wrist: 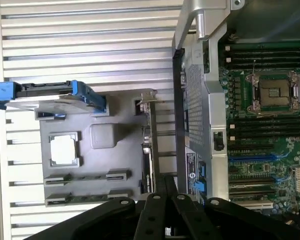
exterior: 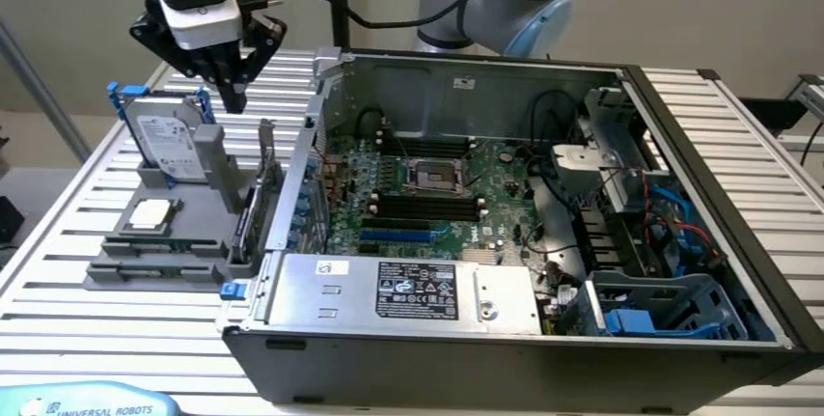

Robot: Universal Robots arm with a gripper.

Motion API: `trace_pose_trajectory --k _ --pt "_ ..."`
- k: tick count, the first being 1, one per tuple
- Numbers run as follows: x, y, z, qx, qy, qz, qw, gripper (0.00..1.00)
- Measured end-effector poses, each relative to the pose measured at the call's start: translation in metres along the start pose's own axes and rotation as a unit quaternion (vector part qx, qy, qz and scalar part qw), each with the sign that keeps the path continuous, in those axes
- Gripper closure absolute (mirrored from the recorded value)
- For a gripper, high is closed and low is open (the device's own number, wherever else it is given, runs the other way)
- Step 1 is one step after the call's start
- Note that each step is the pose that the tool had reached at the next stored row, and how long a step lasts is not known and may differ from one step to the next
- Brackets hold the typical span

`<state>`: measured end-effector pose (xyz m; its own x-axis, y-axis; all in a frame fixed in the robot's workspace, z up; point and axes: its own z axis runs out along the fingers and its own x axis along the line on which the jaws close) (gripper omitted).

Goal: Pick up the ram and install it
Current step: 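Reach for the ram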

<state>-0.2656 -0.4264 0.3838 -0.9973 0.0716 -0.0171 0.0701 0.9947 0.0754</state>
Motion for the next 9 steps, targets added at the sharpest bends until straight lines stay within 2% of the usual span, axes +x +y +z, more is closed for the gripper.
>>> trace_pose_trajectory --k 9 --pt "0.041 -0.0083 0.0035 0.0000 0.0000 0.000 1.0000 0.89"
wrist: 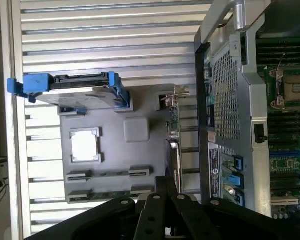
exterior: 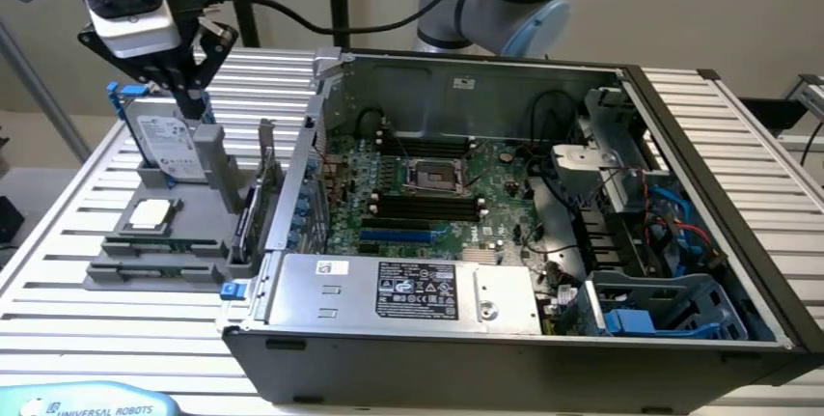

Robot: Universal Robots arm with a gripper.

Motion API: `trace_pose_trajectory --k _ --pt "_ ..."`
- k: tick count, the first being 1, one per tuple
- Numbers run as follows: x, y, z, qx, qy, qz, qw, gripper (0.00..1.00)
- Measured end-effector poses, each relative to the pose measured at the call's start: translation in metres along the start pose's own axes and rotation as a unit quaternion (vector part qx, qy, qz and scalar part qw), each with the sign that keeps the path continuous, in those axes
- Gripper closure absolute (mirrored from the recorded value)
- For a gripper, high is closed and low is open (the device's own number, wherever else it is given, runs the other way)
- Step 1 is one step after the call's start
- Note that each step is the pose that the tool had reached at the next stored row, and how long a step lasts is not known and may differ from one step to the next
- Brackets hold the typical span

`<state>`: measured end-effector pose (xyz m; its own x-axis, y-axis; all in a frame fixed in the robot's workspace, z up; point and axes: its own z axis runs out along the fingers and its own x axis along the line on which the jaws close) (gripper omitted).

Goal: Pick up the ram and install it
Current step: 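Reach for the ram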

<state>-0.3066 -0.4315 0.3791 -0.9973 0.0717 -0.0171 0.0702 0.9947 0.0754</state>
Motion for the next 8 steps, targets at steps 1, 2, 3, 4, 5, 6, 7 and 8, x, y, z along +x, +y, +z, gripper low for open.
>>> trace_pose_trajectory --k 1,2,3,4,5,6,7,8 --pt "0.004 -0.0009 0.0005 0.0000 0.0000 0.000 1.0000 0.89" --pt "0.009 -0.0018 0.0010 0.0000 0.0000 0.000 1.0000 0.89" --pt "0.013 -0.0026 0.0015 0.0000 0.0000 0.000 1.0000 0.89" --pt "0.018 -0.0035 0.0021 0.0000 0.0000 0.000 1.0000 0.89" --pt "0.023 -0.0044 0.0028 0.0000 0.0000 0.000 1.0000 0.89" --pt "0.027 -0.0052 0.0036 0.0000 0.0000 0.000 1.0000 0.89" --pt "0.032 -0.0061 0.0044 0.0000 0.0000 0.000 1.0000 0.89" --pt "0.036 -0.0069 0.0053 0.0000 0.0000 0.000 1.0000 0.89"
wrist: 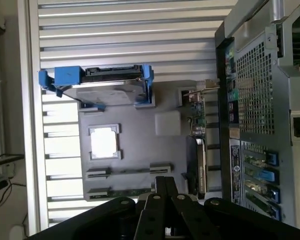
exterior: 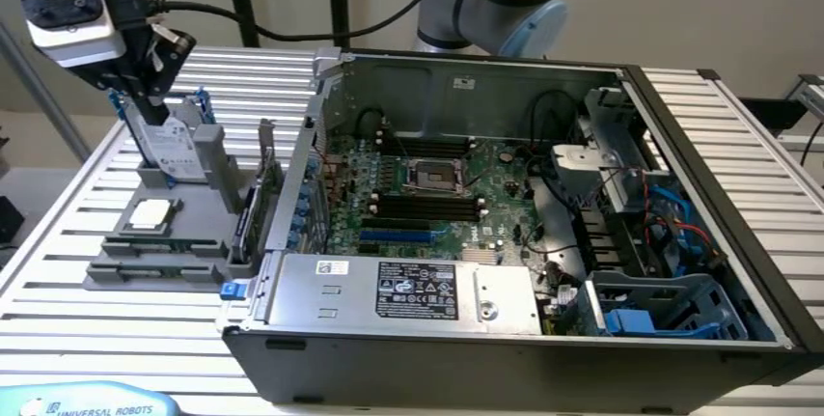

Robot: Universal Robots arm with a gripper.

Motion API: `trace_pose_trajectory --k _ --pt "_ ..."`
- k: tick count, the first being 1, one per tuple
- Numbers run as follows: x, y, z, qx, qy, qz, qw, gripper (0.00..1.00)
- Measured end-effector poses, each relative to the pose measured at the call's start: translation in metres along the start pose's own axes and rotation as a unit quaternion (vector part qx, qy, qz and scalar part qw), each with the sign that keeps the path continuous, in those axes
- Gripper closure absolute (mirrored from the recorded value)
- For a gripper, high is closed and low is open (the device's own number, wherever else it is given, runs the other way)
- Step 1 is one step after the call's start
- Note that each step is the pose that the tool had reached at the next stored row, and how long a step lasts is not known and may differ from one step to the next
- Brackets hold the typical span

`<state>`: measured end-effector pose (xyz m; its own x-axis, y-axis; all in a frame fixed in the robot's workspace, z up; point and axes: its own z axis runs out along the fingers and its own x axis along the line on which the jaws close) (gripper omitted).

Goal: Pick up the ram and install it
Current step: 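Reach for the ram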

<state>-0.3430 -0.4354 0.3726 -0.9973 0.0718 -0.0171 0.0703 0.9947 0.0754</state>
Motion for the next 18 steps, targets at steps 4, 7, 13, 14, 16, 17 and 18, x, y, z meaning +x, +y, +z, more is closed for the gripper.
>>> trace_pose_trajectory --k 4,7,13,14,16,17,18 --pt "0.018 -0.0036 0.0043 0.0000 0.0004 0.000 1.0000 0.89" --pt "0.032 -0.0064 0.0076 0.0001 0.0014 0.000 1.0000 0.89" --pt "0.042 -0.0161 0.0117 0.0004 0.0049 0.000 1.0000 0.89" --pt "0.042 -0.0183 0.0121 0.0004 0.0055 0.000 1.0000 0.89" --pt "0.041 -0.0220 0.0126 0.0004 0.0063 0.000 1.0000 0.89" --pt "0.041 -0.0233 0.0128 0.0004 0.0067 -0.001 1.0000 0.89" --pt "0.041 -0.0244 0.0131 0.0004 0.0072 -0.001 1.0000 0.89"
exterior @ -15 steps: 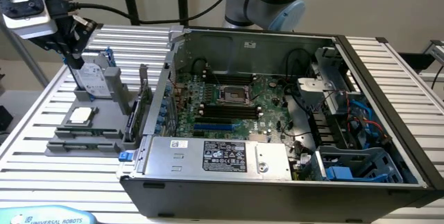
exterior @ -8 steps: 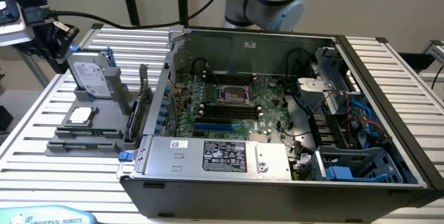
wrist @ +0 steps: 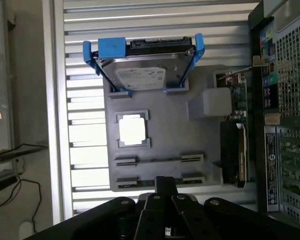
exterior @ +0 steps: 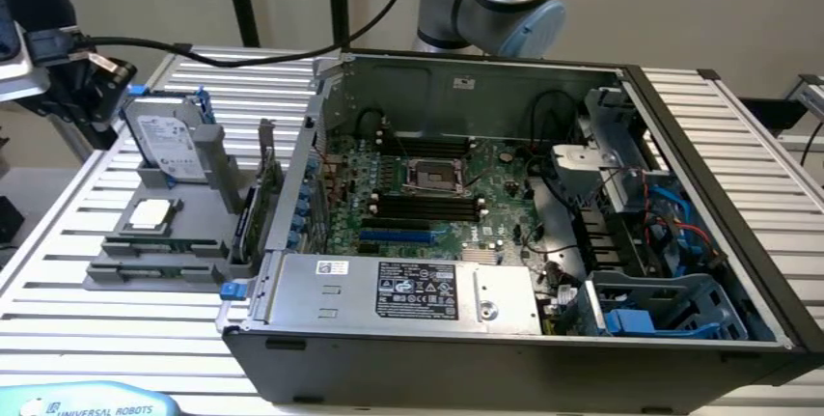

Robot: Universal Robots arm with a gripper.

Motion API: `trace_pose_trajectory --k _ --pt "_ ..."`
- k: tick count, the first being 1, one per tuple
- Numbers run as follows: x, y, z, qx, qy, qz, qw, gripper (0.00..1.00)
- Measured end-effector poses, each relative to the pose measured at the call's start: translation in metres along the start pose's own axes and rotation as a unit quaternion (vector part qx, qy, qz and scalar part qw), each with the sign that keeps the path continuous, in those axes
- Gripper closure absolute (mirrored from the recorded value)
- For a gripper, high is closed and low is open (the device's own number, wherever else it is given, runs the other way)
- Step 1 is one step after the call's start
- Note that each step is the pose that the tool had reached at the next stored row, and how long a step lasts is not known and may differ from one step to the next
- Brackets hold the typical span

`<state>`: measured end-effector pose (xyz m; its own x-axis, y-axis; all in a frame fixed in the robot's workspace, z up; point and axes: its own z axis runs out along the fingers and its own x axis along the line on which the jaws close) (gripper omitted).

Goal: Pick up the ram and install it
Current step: 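Reach for the ram, then pick up the ram and move it above insertion slot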

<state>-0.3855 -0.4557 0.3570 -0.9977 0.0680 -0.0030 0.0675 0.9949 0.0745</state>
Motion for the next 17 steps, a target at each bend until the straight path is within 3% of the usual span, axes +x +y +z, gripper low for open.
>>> trace_pose_trajectory --k 4,17 --pt "-0.0006 -0.0020 0.0005 0.0002 0.0019 -0.001 1.0000 0.89" --pt "-0.0006 -0.0020 0.0005 0.0001 0.0019 -0.001 1.0000 0.89"
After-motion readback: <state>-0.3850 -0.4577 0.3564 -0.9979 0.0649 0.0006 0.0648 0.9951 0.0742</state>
